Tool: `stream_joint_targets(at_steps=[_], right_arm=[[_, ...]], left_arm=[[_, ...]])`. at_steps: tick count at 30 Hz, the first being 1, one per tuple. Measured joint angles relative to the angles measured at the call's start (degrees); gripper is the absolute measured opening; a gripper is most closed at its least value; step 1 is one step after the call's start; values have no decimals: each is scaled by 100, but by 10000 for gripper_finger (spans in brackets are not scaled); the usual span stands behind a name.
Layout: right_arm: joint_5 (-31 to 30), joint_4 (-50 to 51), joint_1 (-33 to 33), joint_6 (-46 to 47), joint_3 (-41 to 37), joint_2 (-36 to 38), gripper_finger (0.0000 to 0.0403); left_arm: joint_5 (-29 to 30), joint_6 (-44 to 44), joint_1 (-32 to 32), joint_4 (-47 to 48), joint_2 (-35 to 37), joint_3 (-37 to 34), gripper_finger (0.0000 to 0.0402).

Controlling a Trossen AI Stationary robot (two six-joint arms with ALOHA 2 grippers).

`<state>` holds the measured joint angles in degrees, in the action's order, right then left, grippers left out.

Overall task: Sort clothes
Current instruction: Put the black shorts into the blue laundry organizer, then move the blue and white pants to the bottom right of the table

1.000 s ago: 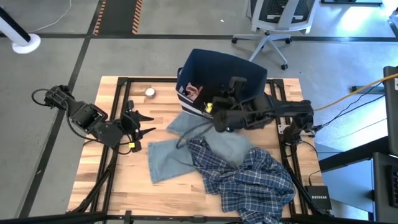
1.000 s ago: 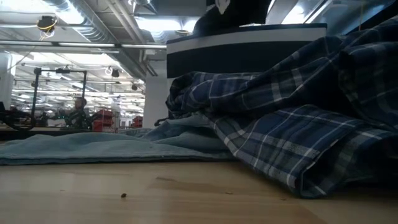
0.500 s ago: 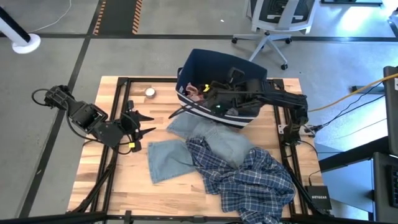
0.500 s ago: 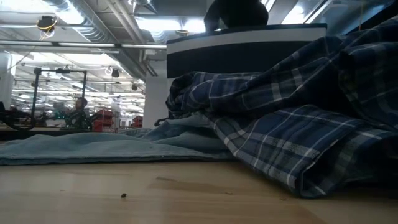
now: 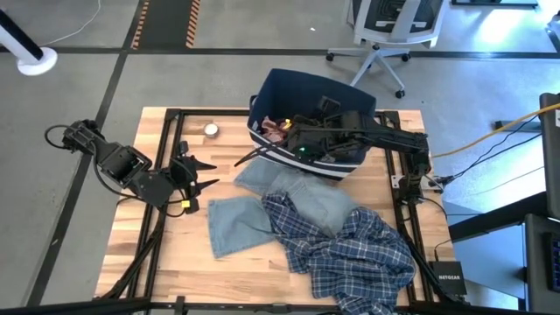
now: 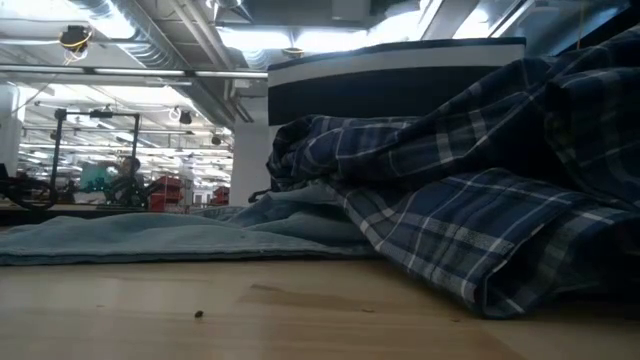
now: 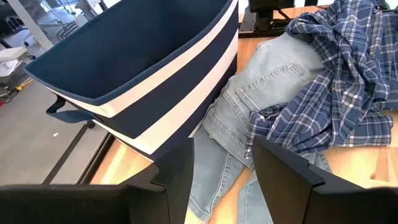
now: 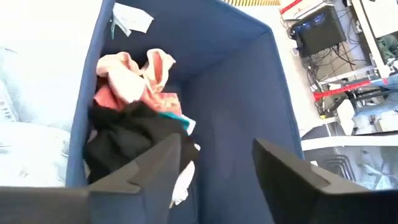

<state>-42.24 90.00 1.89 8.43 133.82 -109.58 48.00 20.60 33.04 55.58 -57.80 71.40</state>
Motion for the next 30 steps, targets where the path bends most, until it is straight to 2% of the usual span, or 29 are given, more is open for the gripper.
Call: stream_joint_targets(at_steps=[6,14,18,22,30], right_arm=[[552,-10,300,-154,4,0,253],[520,-331,1601,-113,-368,-24,254],[544,-830,2198,79,-971,-24,253],[869,-1109,2632,79,-1692,-32,253],[1041,-1460,2901,162,-3175,-30,253]], left_arm=[[-1,38,-1,53,0,0,158],[-1,116,-2,85,0,0,158],[1,133,-1,83,0,0,158],[1,151,-2,82,1,0,158],[1,151,-2,79,0,0,158]])
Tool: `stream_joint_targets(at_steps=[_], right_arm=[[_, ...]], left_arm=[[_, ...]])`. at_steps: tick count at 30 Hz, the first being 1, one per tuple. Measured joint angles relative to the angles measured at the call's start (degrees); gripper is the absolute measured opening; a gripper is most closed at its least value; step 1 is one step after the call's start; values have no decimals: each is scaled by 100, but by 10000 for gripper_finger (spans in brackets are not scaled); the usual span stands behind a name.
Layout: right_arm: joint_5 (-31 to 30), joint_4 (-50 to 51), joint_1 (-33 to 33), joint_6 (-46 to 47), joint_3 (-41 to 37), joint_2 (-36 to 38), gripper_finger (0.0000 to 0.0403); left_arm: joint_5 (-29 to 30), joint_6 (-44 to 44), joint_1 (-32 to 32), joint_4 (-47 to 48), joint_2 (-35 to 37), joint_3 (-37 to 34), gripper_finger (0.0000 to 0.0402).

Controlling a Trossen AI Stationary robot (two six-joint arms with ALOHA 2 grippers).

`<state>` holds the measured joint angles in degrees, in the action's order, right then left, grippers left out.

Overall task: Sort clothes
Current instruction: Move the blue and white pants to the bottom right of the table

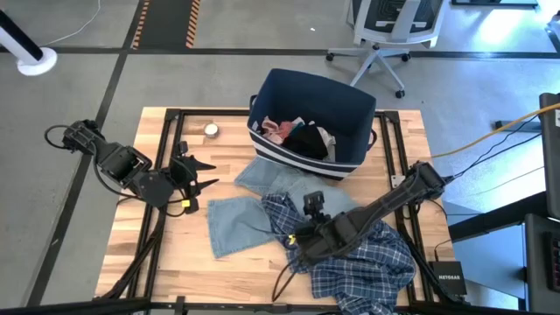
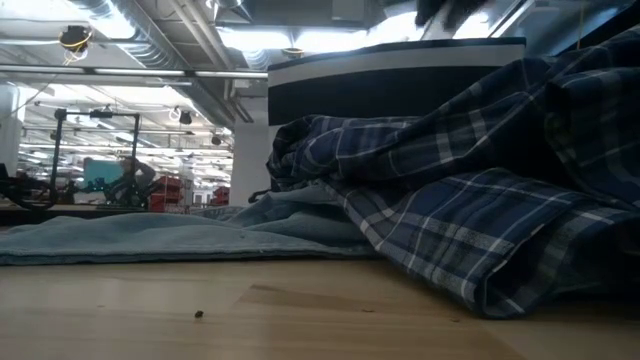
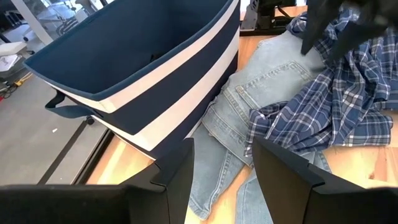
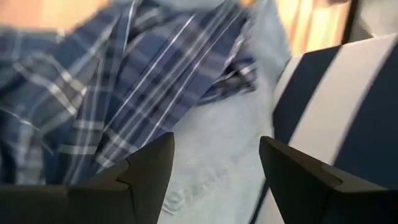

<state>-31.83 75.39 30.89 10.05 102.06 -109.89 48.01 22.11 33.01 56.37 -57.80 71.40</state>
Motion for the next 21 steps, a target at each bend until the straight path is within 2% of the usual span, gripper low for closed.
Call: stream_joint_targets(at_steps=[10,21], right_arm=[[49,-1628,-17,-469,-1292,-2,253],[96,-2116,-17,-427,-1476,-2,253]], left_arm=[[-1,0,0,2,0,0,158],[0,0,0,1,0,0,158]])
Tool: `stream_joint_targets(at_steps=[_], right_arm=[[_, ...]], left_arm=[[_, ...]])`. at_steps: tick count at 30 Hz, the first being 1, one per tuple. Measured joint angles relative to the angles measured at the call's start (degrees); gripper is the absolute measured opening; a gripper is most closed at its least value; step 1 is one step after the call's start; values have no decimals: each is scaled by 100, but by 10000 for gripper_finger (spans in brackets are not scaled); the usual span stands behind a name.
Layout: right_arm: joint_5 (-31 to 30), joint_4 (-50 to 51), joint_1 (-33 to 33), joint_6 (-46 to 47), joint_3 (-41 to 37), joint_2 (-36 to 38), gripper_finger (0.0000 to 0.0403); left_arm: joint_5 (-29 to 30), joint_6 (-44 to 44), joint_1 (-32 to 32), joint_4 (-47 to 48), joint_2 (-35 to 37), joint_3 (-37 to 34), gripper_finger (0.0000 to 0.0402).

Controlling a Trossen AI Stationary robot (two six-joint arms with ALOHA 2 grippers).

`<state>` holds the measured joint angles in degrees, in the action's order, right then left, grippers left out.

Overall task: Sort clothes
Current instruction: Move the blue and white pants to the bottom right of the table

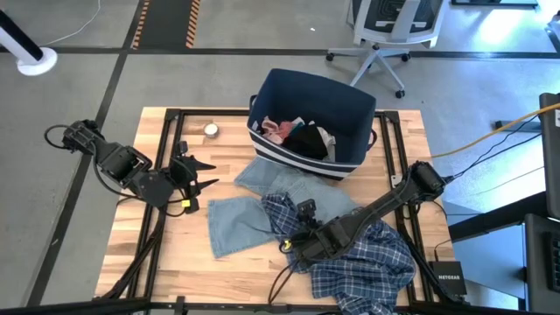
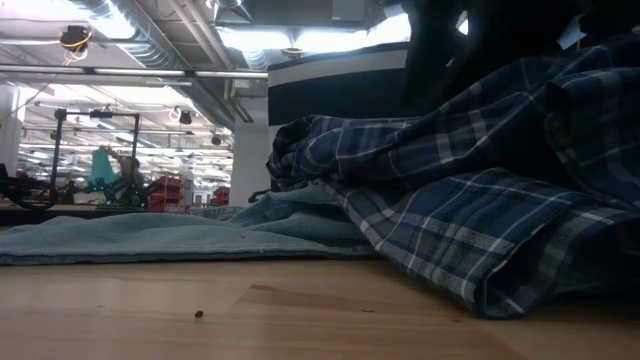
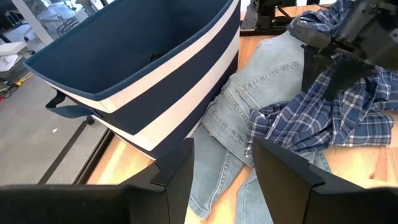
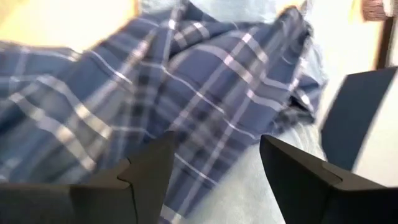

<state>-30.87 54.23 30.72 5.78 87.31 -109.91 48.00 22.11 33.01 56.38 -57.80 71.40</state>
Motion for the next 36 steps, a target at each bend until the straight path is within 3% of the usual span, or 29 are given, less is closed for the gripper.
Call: stream_joint_targets(at_steps=[4,12,22,36], right_arm=[[353,-168,2,9,0,-91,253],[1774,-235,77,484,0,-489,253],[2074,-33,1054,1684,2,-444,253],[3347,788,2014,3878,187,-412,253]], left_arm=[[-2,0,0,-2,0,0,158],[-2,4,0,-2,0,0,158],[1,48,0,-2,0,0,158],[1,62,0,-2,0,0,158]])
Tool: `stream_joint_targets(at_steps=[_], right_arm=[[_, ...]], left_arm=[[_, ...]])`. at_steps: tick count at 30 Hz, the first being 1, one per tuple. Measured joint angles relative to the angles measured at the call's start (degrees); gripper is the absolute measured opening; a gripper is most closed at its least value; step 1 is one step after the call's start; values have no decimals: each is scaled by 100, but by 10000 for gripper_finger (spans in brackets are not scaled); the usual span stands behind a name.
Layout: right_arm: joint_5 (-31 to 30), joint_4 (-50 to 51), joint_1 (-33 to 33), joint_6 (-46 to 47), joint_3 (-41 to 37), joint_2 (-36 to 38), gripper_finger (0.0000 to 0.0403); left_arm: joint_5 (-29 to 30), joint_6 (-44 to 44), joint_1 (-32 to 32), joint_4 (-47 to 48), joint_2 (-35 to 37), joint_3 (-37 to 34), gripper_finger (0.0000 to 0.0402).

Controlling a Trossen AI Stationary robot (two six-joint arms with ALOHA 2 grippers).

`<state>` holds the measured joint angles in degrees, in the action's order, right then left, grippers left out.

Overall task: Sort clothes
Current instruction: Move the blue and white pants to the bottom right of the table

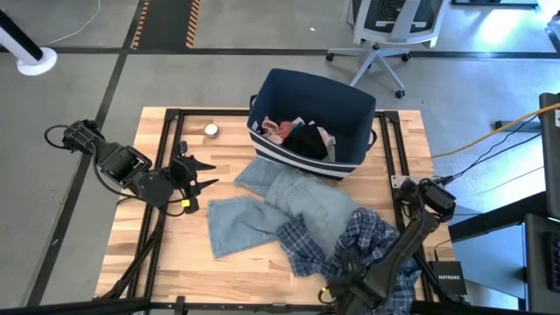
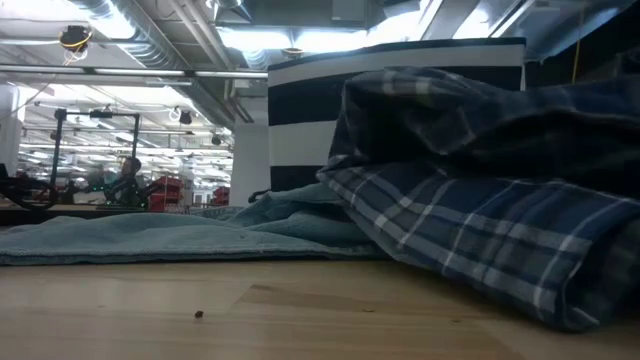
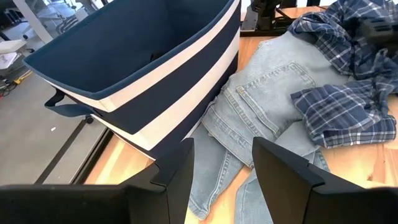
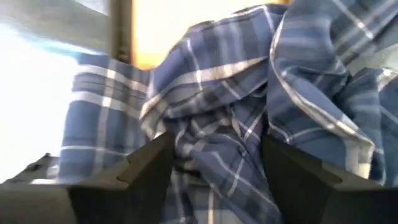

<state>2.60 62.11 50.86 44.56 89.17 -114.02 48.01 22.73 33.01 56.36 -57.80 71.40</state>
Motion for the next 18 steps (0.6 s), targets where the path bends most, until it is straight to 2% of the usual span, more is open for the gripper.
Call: stream_joint_targets(at_steps=[3,6,8,14,18], right_arm=[[7,236,-22,29,369,3,253],[-353,403,-157,-27,821,7,253],[-962,538,-268,-206,1125,7,253],[-3375,523,-667,-1175,1644,12,253],[-4348,492,-1103,-1654,1606,14,253]], left_arm=[[0,0,0,0,0,0,158],[-2,0,0,-1,1,0,158],[-2,-5,0,-1,0,0,158],[-1,-14,0,-2,0,0,158],[-2,-14,0,0,0,0,158]])
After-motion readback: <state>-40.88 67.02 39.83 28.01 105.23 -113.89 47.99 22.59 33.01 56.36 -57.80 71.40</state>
